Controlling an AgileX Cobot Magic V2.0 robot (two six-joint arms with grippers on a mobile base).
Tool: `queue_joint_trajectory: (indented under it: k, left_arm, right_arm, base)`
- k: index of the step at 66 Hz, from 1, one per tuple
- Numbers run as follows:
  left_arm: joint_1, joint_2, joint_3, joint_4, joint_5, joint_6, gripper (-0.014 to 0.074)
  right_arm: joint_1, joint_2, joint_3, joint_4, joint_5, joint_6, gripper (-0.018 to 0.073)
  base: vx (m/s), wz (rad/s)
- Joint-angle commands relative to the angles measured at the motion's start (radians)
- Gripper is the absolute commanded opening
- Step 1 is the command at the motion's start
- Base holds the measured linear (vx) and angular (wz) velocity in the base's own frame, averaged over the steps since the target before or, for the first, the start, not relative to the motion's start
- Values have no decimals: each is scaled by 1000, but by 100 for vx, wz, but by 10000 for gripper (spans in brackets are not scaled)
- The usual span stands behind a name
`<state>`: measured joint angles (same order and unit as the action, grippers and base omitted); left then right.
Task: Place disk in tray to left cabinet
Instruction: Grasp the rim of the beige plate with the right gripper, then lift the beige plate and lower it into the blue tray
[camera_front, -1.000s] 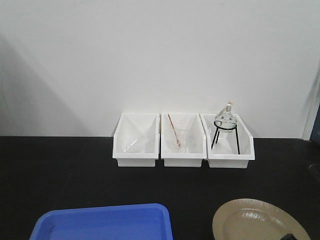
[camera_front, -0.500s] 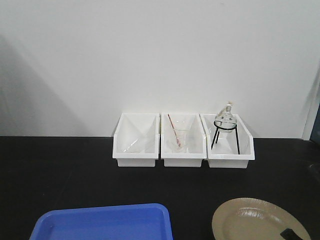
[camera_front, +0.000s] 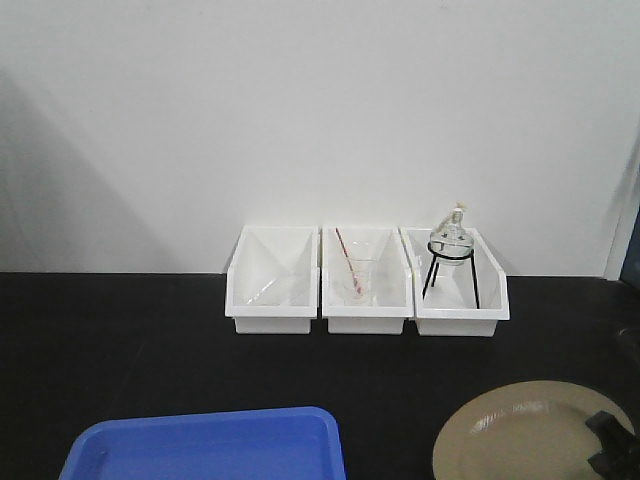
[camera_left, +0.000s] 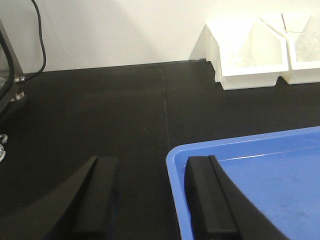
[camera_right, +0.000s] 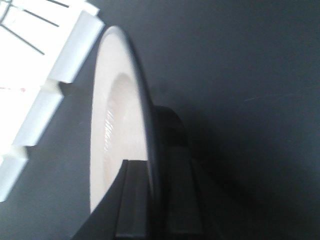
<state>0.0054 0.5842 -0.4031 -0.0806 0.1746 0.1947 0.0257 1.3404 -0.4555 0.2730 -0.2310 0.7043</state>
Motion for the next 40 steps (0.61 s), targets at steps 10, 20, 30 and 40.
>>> queue_joint_trajectory:
  k: [10, 20, 30, 40]
  left_arm:
    - [1, 7, -35, -9, -80, -6, 440]
    - [1, 7, -35, -9, -80, -6, 440]
    - [1, 7, -35, -9, -79, -6, 440]
    - [1, 7, -35, -9, -78, -6, 440]
  right_arm:
    - [6, -116, -53, -132, -235, 177, -4]
    - [127, -59, -181, -346, -237, 386, -4]
    - [300, 79, -345, -471, -238, 509, -4]
    - [469, 250, -487, -484, -238, 535, -4]
  base:
    - [0, 0]
    - [0, 0]
    - [0, 0]
    - [0, 0]
